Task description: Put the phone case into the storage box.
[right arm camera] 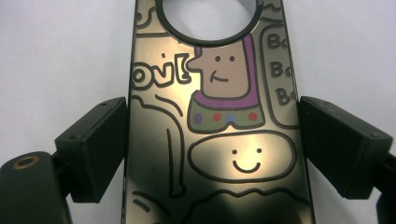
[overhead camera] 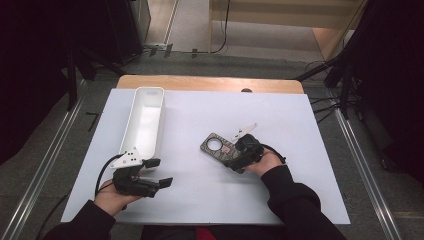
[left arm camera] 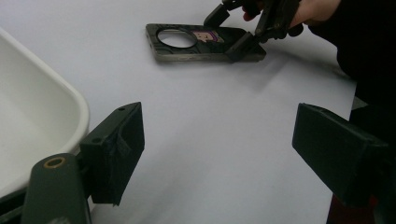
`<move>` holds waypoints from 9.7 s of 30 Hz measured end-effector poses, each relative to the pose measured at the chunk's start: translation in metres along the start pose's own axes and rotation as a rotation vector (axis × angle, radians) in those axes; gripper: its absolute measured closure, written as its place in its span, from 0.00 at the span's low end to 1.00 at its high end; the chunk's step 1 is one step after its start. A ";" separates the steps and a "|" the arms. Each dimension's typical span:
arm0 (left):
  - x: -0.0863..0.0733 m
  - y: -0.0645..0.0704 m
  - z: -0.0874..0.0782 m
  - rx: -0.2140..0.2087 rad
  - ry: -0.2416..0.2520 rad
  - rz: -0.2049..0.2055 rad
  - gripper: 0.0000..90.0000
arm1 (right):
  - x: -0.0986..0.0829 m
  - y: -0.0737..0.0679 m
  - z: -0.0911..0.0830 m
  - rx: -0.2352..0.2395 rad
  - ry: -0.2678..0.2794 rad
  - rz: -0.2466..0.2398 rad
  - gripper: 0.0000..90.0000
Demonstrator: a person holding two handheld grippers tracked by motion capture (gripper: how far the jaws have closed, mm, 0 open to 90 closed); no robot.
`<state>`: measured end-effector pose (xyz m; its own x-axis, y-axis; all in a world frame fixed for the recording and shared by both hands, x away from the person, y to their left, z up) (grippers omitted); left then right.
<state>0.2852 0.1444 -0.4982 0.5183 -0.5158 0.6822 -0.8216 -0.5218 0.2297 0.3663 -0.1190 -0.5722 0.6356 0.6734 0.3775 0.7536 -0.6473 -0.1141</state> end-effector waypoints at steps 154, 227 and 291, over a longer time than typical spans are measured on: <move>0.159 -0.037 0.107 -0.003 -0.065 -0.406 0.26 | 0.009 -0.015 -0.044 0.198 0.425 0.582 0.12; 0.182 -0.036 0.129 0.025 0.049 -0.598 0.76 | 0.019 -0.025 -0.039 0.211 0.575 0.678 0.12; 0.190 -0.022 0.113 -0.106 0.057 -0.571 0.88 | 0.027 -0.033 -0.036 0.235 0.465 0.591 0.00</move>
<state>0.4291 -0.0187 -0.4517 0.8747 -0.1338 0.4657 -0.4367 -0.6342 0.6380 0.3524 -0.0921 -0.5254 0.8457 -0.0113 0.5335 0.3612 -0.7238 -0.5879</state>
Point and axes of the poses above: each handheld gripper's, and its own axes: z roughly forward along the jaws, x roughly out of its top, y roughly to its right, the point moved 8 cm from there along z, roughly forward along the jaws, and after that the axes turned 12 degrees about -y, right-handed, at the moved point
